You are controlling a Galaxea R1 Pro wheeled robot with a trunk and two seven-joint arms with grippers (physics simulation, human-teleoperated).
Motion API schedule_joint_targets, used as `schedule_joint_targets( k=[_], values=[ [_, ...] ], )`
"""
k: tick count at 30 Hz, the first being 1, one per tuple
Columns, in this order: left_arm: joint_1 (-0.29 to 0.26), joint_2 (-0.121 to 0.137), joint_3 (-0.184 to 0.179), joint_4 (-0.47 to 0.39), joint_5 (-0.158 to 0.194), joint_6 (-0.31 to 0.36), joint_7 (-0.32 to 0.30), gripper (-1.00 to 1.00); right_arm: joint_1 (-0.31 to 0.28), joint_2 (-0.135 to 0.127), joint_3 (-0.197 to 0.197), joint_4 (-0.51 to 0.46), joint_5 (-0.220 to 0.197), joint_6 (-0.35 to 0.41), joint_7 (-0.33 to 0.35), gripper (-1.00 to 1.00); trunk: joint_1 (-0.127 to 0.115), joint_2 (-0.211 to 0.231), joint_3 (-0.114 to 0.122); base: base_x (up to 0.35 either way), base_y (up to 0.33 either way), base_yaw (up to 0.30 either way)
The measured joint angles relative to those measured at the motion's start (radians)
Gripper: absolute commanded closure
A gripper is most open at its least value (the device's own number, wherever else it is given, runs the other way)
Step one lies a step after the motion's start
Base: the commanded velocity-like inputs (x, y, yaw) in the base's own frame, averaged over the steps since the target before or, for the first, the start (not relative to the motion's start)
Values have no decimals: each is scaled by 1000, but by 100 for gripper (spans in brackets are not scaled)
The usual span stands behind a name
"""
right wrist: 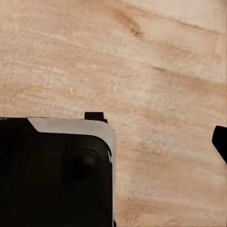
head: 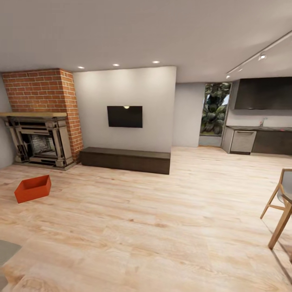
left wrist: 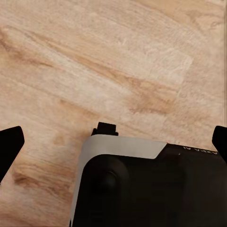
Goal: Move the two storage containers from the living room to the garage. In the garage, place one container on the floor and stack the other container on top of it (either order is fine).
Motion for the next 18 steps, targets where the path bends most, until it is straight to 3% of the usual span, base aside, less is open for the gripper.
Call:
schedule_joint_targets(
  k=[15, 18],
  values=[
    [0, 0, -1, 0, -1, -1, 0, -100, 0, 11, -5, 0, -2, 0, 1, -100, 0, 0, 0, 326, 0, 0],
    [0, 1, 0, 0, 0, -1, 0, -100, 0, 13, 0, 0, 3, -2, -2, -100, 0, 0, 0, 326, 0, 143]
  ],
)
